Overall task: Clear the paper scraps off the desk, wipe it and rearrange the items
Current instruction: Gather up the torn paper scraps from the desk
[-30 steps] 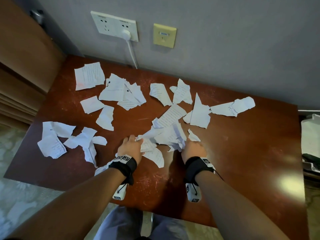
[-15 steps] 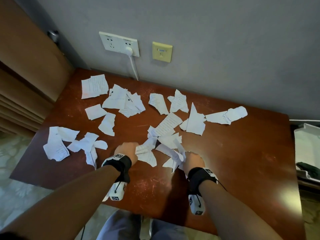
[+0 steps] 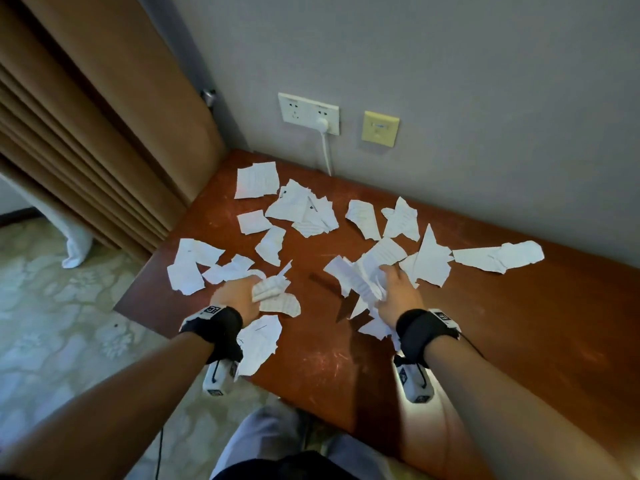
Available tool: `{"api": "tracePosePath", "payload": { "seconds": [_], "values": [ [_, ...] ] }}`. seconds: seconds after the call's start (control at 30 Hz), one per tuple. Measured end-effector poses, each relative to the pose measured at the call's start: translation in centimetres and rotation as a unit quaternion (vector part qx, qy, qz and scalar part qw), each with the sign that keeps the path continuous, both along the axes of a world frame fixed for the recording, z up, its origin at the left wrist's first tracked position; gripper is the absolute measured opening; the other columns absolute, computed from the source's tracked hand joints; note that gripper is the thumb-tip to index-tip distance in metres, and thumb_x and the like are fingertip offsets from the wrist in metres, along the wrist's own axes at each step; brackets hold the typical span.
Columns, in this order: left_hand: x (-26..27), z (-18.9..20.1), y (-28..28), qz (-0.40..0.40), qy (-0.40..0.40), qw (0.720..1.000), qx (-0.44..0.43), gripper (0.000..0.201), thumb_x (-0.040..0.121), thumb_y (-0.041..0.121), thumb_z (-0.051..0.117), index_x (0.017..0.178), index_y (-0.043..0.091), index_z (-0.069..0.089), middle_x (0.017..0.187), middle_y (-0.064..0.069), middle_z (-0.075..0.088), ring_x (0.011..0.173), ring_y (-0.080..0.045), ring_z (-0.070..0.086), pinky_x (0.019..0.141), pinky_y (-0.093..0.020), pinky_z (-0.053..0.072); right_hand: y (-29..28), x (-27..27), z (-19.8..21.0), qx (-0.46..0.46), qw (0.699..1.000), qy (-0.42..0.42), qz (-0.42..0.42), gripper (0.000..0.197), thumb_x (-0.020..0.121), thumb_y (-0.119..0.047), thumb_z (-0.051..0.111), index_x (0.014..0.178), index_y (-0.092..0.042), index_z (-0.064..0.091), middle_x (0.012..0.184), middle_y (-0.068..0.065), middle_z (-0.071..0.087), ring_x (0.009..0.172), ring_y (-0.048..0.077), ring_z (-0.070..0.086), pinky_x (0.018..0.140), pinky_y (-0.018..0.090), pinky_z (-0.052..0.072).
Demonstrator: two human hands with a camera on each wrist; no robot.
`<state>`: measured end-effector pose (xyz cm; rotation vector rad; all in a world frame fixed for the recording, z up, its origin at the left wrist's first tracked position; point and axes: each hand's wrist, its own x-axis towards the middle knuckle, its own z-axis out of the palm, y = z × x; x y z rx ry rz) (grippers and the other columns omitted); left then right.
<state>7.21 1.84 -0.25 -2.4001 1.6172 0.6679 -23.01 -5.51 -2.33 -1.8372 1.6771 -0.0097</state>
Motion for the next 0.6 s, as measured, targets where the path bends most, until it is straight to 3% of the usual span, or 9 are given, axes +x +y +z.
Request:
{"api": "tracePosePath", "payload": {
  "seconds": [0.13, 0.3, 0.43, 0.5, 0.6],
  "values": [
    [1.1, -1.4, 3.7, 0.007, 0.022, 0.998, 0.056, 0.024, 0.094, 0.024, 0.061, 0.118, 0.022, 0.055, 0.115, -0.002, 0.068, 0.103, -0.022, 0.067, 0.089, -0.033, 0.053, 1.9, 2.0, -3.2, 0.092, 0.992, 0.086, -0.004, 0.093, 0.082, -0.022, 0.076, 0.151, -0.017, 0.015, 0.147, 0.016, 0.029, 0.125, 0.034, 0.051, 0.1, 0.035, 0.047],
    [1.9, -5.7, 5.6, 0.029, 0.065, 0.993, 0.093, 0.056, 0.089, 0.016, 0.069, 0.14, 0.023, 0.046, 0.13, -0.005, 0.062, 0.118, -0.024, 0.061, 0.097, -0.033, 0.05, 3.5, 2.4, -5.9, 0.119, 0.983, 0.137, 0.01, 0.06, 0.084, -0.015, 0.07, 0.132, -0.01, 0.034, 0.137, 0.015, 0.038, 0.118, 0.029, 0.054, 0.094, 0.031, 0.046],
    [2.1, -8.4, 5.5, -0.002, 0.066, 0.989, 0.135, 0.075, 0.088, 0.01, 0.068, 0.15, 0.025, 0.028, 0.145, -0.006, 0.049, 0.131, -0.026, 0.05, 0.105, -0.036, 0.044, 3.5, 2.1, -6.8, 0.142, 0.976, 0.162, 0.0, 0.061, 0.086, -0.018, 0.067, 0.137, -0.013, 0.032, 0.139, 0.014, 0.044, 0.123, 0.028, 0.053, 0.093, 0.032, 0.046],
    [2.4, -9.3, 4.8, -0.017, 0.07, 0.989, 0.128, 0.076, 0.086, 0.008, 0.069, 0.147, 0.024, 0.028, 0.147, -0.006, 0.043, 0.131, -0.027, 0.05, 0.104, -0.037, 0.045, 3.2, 2.2, -6.8, 0.159, 0.972, 0.174, -0.006, 0.063, 0.086, -0.015, 0.067, 0.139, -0.013, 0.034, 0.139, 0.014, 0.044, 0.122, 0.028, 0.053, 0.091, 0.031, 0.046],
    [3.1, -9.8, 3.7, -0.065, 0.068, 0.988, 0.126, 0.064, 0.087, 0.013, 0.07, 0.141, 0.021, 0.037, 0.149, -0.005, 0.034, 0.126, -0.025, 0.054, 0.102, -0.033, 0.047, 2.5, 2.8, -6.3, 0.187, 0.964, 0.186, -0.033, 0.046, 0.084, -0.011, 0.068, 0.126, -0.009, 0.049, 0.123, 0.013, 0.058, 0.108, 0.03, 0.061, 0.083, 0.03, 0.049]
  ]
}}
